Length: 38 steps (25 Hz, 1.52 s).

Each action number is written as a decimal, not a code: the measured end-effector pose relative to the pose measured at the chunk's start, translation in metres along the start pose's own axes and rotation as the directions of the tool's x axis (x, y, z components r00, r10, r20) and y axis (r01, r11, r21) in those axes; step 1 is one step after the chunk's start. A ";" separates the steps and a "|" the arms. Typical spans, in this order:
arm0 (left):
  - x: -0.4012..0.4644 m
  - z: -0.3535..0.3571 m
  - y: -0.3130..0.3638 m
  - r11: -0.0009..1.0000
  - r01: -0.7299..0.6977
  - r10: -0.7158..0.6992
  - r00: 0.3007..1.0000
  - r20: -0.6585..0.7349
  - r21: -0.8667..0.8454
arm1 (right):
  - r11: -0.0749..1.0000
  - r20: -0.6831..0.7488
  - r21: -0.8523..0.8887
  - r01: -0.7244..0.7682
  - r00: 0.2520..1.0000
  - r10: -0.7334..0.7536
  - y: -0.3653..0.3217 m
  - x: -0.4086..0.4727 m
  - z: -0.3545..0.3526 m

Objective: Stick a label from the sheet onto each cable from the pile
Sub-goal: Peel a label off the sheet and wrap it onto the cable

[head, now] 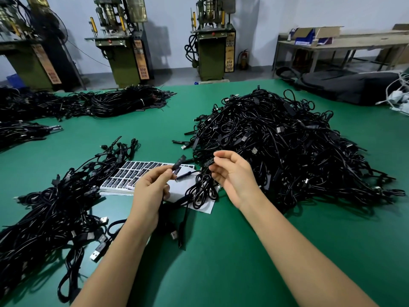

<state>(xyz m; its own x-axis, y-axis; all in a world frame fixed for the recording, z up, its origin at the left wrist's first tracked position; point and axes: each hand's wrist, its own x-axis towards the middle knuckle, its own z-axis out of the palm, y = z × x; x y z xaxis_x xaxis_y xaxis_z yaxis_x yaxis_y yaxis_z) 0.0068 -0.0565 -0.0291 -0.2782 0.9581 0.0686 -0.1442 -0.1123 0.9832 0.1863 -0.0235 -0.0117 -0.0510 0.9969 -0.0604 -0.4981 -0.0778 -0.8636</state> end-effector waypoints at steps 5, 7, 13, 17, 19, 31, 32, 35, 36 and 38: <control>-0.006 0.010 -0.005 0.857 -0.229 0.203 0.973 0.107 0.462 | 1.000 0.064 0.023 0.008 0.998 -0.010 0.011 -0.005 -0.009; -0.007 0.012 -0.006 0.824 -0.220 0.198 0.975 0.098 0.522 | 0.999 0.057 0.043 -0.003 0.998 0.001 0.014 -0.005 -0.010; -0.005 0.020 0.003 0.966 0.100 -0.118 0.991 0.061 0.240 | 0.992 0.110 -0.100 0.074 0.992 -0.063 0.013 -0.006 -0.008; -0.006 0.021 0.014 0.948 0.319 -0.312 0.928 0.206 -0.001 | 0.880 0.216 -0.394 0.266 0.957 -0.193 0.014 -0.007 -0.001; -0.007 0.021 0.017 0.911 0.412 -0.395 0.881 0.261 -0.015 | 0.859 0.246 -0.408 0.309 0.943 -0.223 0.013 -0.007 0.000; -0.013 0.024 0.010 0.953 0.141 -0.226 0.920 0.321 0.269 | 0.852 0.044 -0.497 0.162 0.986 -0.162 0.015 -0.004 -0.004; -0.014 0.025 0.009 0.953 0.121 -0.207 0.928 0.309 0.276 | 0.869 0.042 -0.478 0.126 0.992 -0.120 0.015 -0.004 -0.005; -0.017 0.028 0.006 0.943 0.105 -0.190 0.948 0.254 0.315 | 0.965 0.006 -0.263 0.011 1.000 -0.010 0.010 -0.003 -0.009; -0.019 0.029 0.006 0.936 0.093 -0.182 0.953 0.241 0.341 | 0.987 -0.002 -0.162 -0.002 1.000 0.002 0.008 -0.003 -0.011; -0.020 0.031 0.005 0.932 0.057 -0.154 0.956 0.248 0.359 | 0.997 0.004 -0.069 0.027 1.000 -0.027 0.006 -0.004 -0.012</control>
<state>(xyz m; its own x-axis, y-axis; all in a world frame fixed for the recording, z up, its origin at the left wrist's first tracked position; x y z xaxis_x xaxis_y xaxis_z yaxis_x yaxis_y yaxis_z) 0.0409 -0.0686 -0.0204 -0.0082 0.9990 -0.0436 0.1911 0.0443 0.9806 0.1944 -0.0274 -0.0227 -0.0405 0.9986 -0.0351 -0.4386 -0.0493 -0.8973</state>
